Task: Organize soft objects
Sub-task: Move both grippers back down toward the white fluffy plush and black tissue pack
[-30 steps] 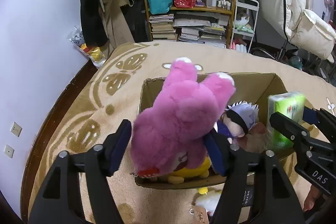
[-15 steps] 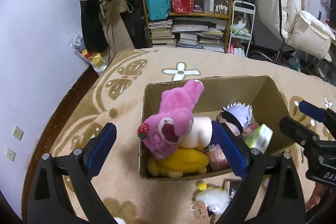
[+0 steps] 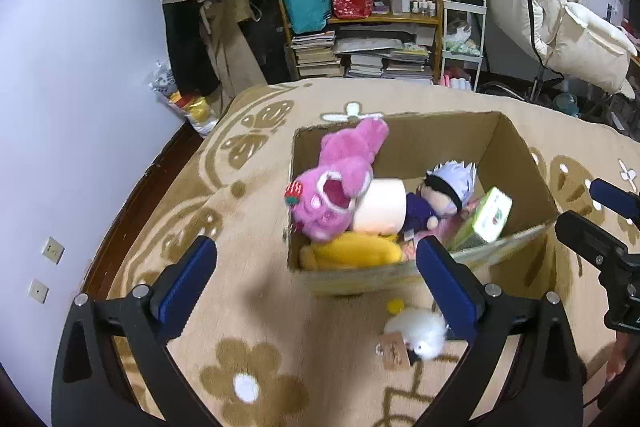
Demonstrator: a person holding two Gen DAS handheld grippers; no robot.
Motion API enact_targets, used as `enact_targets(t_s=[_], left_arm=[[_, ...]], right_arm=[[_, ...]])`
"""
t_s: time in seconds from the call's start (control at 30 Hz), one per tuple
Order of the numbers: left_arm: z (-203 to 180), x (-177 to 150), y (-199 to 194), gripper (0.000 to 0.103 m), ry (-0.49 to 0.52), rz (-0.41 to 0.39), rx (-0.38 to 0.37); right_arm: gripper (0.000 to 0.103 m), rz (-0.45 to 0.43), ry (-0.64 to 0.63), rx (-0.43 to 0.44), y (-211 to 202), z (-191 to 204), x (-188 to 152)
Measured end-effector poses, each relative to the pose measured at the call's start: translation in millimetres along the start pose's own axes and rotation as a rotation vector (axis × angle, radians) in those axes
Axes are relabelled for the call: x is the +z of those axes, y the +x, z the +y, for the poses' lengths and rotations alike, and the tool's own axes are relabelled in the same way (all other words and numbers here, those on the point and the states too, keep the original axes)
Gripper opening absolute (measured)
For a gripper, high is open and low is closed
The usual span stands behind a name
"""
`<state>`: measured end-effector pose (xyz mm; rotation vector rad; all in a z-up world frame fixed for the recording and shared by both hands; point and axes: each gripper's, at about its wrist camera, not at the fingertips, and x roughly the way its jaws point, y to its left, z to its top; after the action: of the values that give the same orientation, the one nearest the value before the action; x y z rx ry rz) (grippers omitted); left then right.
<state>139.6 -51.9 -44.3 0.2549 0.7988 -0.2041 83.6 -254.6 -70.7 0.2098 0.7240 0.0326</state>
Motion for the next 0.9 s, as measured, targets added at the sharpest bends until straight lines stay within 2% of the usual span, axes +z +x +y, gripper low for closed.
enact_targets(t_s=[0.47,0.7,0.9], left_arm=[[-4.3,-28.0,-24.1,0.100,0.012,0.089,0.011],[-3.2,-37.9,-14.4,0.100,-0.004,0.171,-0.004],[-1.8,-42.0,-1.1,0.100,-0.044,0.226,-0.050]], right_arm=[[0.103,0.003,-0.001,-0.006,-21.0,10.3,-33.3],[0.103,0.029,0.000,0.001,-16.4,12.3,-48.1],[0.103,0.066,0.001,0.020,-1.4,8.3,-62.7]])
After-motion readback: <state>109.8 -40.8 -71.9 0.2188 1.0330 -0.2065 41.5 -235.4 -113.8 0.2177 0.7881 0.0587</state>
